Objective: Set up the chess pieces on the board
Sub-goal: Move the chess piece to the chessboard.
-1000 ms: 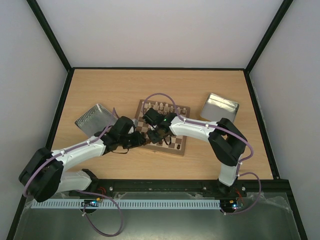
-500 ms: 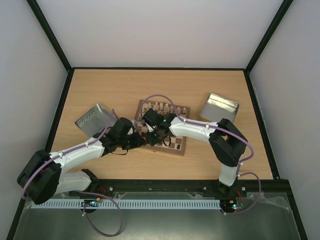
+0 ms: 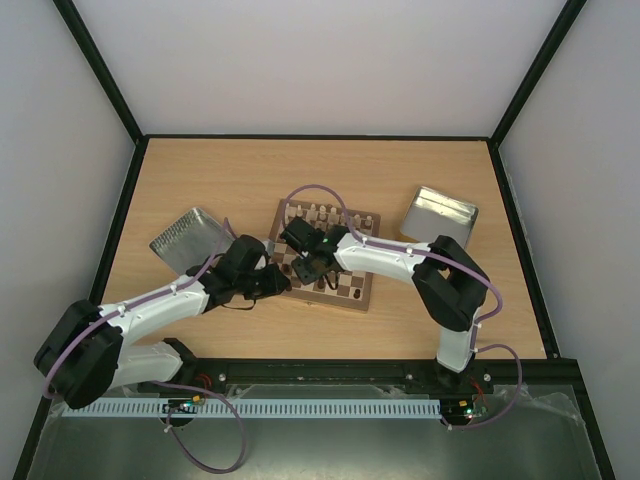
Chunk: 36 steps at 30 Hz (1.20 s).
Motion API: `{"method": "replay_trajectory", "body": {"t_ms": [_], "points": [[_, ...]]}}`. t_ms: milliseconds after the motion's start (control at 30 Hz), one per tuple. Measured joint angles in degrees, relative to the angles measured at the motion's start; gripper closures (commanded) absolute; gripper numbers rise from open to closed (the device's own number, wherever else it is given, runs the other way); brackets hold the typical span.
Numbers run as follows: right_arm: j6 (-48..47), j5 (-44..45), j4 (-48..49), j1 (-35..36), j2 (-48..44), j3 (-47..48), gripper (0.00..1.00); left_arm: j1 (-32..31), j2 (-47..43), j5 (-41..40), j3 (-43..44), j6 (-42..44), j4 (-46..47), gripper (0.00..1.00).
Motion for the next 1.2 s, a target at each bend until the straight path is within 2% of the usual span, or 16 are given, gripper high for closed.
{"method": "replay_trajectory", "body": {"t_ms": [567,933,1033,1200], "points": [[3.56,9.14,-0.48,-1.22,-0.74,-0.81,0.65,-0.35,0.11,0.04,-1.53,-0.04,4.26,0.84],[5.49,11.19,-0.46,-1.68,-3.02,-1.86,0.65,-0.76,2.75,-0.02,-1.11,0.0,7.65,0.83],[5.86,11.37,-0.46,-1.75,-3.8,-1.95,0.63,-1.01,3.5,-0.24,-0.55,0.02,7.8,0.8],[6.78,11.39,-0.42,-2.05,-5.27,-1.97,0.62,-1.22,4.04,-0.87,0.24,0.55,6.84,0.67]]}}
